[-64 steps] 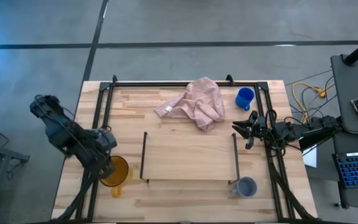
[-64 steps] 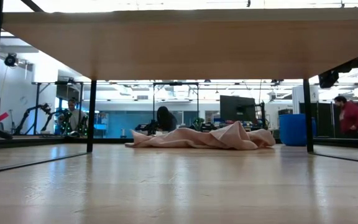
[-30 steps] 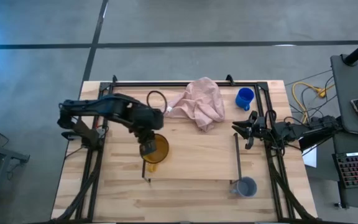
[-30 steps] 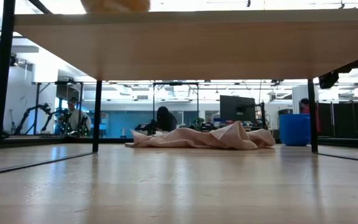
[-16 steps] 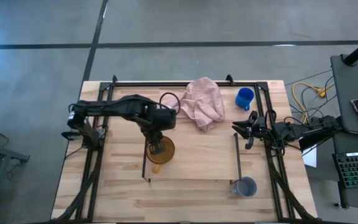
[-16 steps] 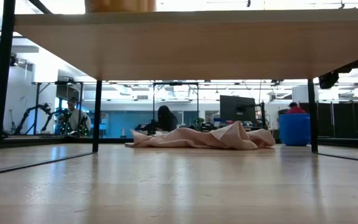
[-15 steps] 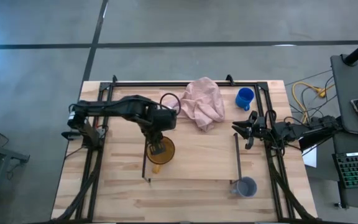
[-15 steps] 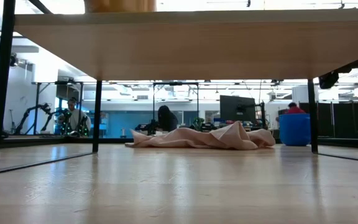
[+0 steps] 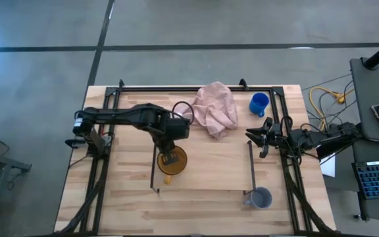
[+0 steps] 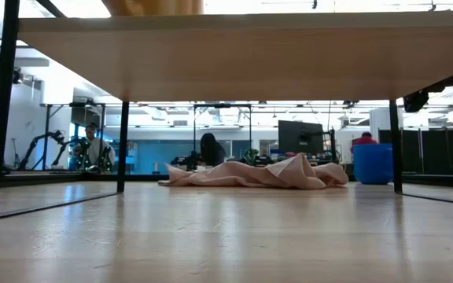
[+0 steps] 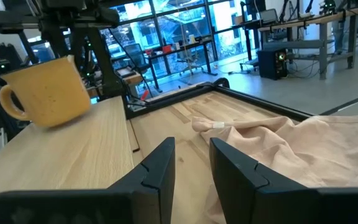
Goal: Stack small to large cups/mugs on shelf
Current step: Put the yellow mug on the shelf, then put the light blue mug on the shelf
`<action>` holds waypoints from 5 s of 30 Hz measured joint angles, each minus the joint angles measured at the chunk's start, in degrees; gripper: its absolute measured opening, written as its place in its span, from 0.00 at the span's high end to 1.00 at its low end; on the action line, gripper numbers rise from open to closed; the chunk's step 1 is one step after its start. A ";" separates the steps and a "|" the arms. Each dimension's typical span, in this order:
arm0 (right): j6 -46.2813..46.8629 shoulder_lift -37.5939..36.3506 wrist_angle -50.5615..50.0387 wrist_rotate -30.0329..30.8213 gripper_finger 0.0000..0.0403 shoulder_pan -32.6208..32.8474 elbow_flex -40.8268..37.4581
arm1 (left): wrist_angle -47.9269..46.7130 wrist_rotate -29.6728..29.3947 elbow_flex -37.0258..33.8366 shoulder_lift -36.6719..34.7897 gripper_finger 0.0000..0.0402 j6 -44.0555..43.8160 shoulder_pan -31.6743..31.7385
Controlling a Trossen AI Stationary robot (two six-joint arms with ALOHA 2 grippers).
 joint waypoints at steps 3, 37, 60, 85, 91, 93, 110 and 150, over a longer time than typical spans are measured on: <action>-0.02 0.00 0.00 0.00 0.77 0.00 0.00 | 0.09 -0.07 -0.98 0.00 1.00 -1.14 0.00; -0.22 0.00 -0.01 0.02 0.77 0.02 0.00 | 2.07 0.68 -3.83 -1.95 0.90 -6.74 -0.02; -3.69 0.09 15.88 -1.18 0.77 0.01 -0.02 | 11.89 -0.06 -0.92 -11.02 0.90 1.17 -0.22; -3.77 27.02 26.75 -19.23 0.77 0.00 32.14 | 29.00 -9.01 -3.92 -22.73 0.90 8.09 -0.26; -10.90 41.60 8.96 -18.11 0.77 0.13 51.99 | 25.67 -8.96 -3.94 -23.81 0.90 8.02 -0.26; -3.83 45.60 4.50 -18.23 0.77 0.13 57.46 | 23.00 -8.94 -3.94 -24.78 0.90 7.90 -0.28; -8.61 65.69 -33.71 6.80 0.77 -0.24 91.81 | 20.88 -8.90 -3.98 -31.16 0.90 4.85 -0.59; 101.81 73.43 -93.16 -26.70 0.78 37.17 94.73 | 23.18 -10.04 -13.88 -31.82 0.90 14.49 -0.72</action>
